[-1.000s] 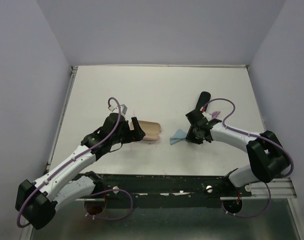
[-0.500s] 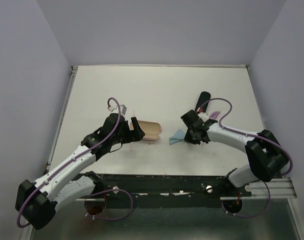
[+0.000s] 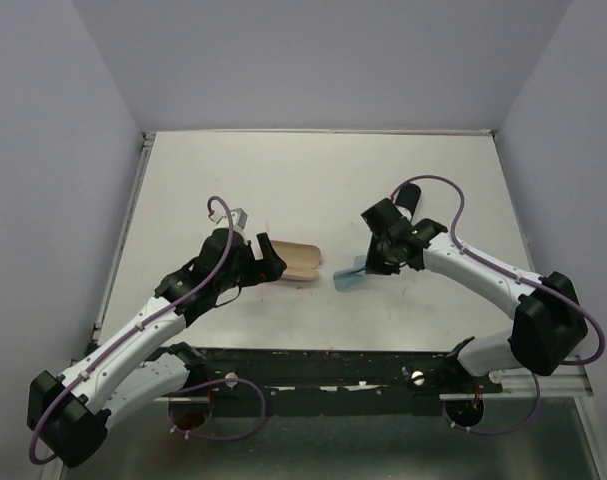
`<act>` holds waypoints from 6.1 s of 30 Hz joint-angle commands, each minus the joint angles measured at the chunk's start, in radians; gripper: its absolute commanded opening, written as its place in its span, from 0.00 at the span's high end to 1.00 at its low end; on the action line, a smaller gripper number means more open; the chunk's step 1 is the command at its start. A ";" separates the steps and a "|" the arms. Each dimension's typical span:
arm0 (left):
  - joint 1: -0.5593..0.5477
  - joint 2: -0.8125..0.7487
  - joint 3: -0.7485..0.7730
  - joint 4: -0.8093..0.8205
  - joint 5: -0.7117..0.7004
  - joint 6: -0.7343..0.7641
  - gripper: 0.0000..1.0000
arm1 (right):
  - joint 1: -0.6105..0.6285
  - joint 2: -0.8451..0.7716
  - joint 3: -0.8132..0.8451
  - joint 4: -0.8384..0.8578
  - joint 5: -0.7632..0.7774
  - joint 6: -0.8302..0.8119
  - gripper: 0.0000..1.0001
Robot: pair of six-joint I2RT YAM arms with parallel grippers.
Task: Organize the sunglasses
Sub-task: Pick up the glasses cleaning cloth from the center of the board, then set down the glasses cleaning cloth at the center of the board, then pick up the corner of the glasses cleaning cloth from the center of the board, then fold the glasses cleaning cloth at the center of the board.
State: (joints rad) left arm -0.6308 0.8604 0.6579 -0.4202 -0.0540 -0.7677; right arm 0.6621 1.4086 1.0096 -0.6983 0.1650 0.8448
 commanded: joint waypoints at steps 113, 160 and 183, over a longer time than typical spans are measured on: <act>-0.388 0.934 0.447 -0.042 -0.056 -0.490 1.00 | -0.093 -0.080 -0.434 0.194 -0.093 -0.141 0.67; -0.462 0.509 0.388 -0.022 -0.103 -0.340 1.00 | -0.091 -0.442 -0.175 -0.096 -0.277 -0.122 0.99; -0.155 1.054 0.795 -0.106 0.026 -0.165 1.00 | -0.219 0.127 -0.080 0.335 -0.019 -0.156 0.99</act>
State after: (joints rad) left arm -0.8028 1.8690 1.4193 -0.4786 -0.0593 -0.9722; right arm 0.4664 1.5070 0.9157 -0.4400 0.1848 0.7158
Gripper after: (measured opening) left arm 0.017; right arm 0.011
